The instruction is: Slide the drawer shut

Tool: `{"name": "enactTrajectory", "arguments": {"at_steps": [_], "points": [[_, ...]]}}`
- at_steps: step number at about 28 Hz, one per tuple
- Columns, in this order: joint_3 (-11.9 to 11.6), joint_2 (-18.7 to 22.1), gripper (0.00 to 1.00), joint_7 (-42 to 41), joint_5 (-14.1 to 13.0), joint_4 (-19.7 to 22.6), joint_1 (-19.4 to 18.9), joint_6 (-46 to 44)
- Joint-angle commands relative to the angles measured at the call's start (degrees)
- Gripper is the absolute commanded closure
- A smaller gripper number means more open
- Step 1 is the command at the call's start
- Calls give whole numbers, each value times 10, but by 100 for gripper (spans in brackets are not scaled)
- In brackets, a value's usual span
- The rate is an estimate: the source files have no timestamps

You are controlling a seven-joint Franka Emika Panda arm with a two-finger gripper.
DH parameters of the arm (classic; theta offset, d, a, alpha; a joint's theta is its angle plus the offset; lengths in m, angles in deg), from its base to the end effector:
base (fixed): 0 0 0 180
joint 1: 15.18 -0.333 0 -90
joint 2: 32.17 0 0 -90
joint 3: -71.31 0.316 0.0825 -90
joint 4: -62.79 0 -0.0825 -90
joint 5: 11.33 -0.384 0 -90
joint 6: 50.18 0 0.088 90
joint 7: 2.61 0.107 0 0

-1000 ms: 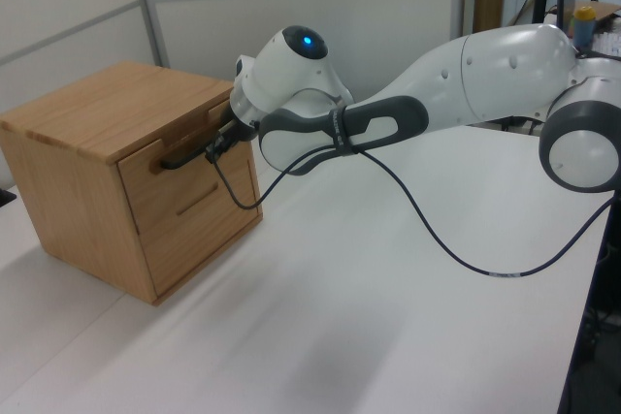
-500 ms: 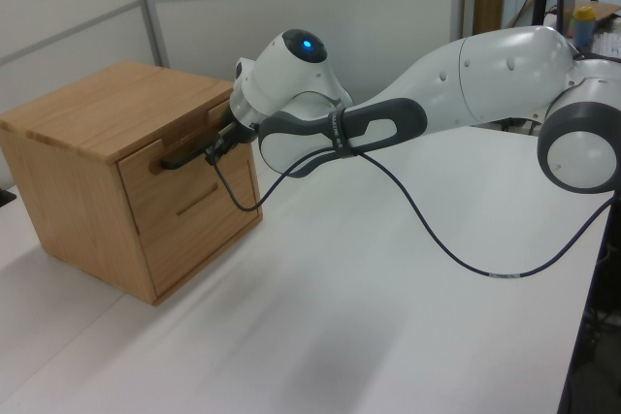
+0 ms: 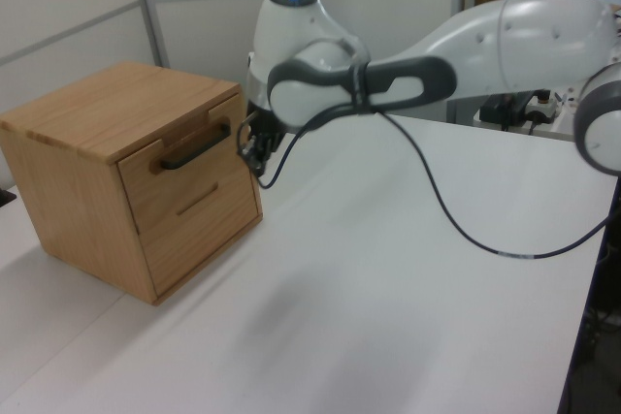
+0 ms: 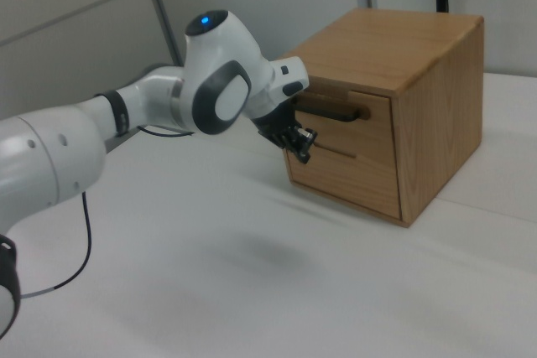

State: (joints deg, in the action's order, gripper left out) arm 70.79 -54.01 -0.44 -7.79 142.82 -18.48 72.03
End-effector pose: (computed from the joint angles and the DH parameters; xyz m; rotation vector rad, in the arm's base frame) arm 0.7059 0.0327 0.5277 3.0467 0.0540 0.5501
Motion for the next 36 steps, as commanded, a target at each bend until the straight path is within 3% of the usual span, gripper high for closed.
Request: {"name": "enactTrajectory", "arguments": {"at_steps": [1,6,9,12,15,16,17,28,36], "points": [[-2,71,100,-27,-6,48,0,-79],[-6,109,95,-28,-6,49,0,-176],[-8,125,70,-31,-2,49,0,-210],[-8,134,65,-46,-1,54,0,-222],[-8,143,29,-66,-1,63,0,-240],[-8,145,11,-65,0,64,0,-245],[-8,145,0,-64,0,66,0,-248],[-15,160,0,-66,-3,77,3,-263],[-14,264,0,-63,-10,190,5,-242]]}}
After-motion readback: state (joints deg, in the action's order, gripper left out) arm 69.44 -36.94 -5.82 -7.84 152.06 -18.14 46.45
